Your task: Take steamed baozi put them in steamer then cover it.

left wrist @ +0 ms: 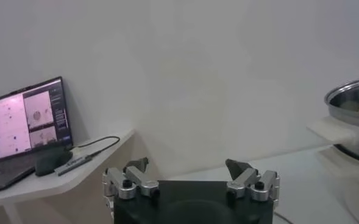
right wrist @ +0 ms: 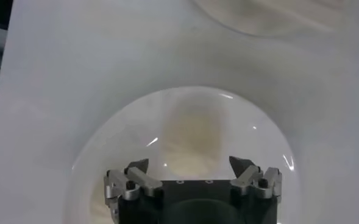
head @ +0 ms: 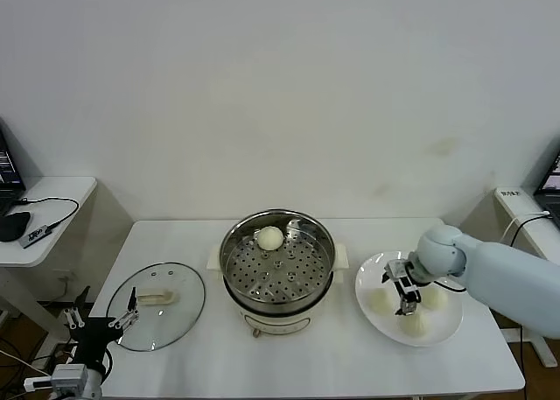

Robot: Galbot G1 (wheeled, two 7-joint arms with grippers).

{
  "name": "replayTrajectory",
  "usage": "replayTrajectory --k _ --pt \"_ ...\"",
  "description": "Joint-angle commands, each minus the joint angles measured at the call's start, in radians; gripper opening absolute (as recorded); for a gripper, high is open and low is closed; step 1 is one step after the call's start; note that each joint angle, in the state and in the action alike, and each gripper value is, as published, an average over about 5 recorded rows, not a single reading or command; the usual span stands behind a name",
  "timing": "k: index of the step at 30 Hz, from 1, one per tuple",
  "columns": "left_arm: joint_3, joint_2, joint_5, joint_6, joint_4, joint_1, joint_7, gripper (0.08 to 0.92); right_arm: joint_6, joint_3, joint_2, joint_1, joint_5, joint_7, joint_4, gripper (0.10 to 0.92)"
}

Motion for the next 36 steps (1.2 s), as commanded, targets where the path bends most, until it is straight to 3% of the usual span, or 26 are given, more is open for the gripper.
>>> replayTrajectory --k 1,6,23,36 --pt "0.001 0.000 0.001 0.000 0.001 -0.001 0.000 0.823 -0.002 0.032 0.047 -0.056 -0.023 0.007 -0.051 0.823" --pt "0.001 -0.001 0.002 0.001 0.001 -0.001 0.000 0.823 -0.003 0.040 0.063 -0.064 -0.026 0.006 -0.062 0.815" --pt "0.005 -0.009 0.003 0.000 -0.011 -0.001 -0.001 0.823 0.002 0.044 0.036 0.002 -0.005 -0.025 -0.052 0.624" --pt "0.018 0.006 0.000 0.002 -0.034 -0.005 0.000 0.823 -0.029 -0.189 -0.051 0.486 0.219 -0.056 0.078 0.619"
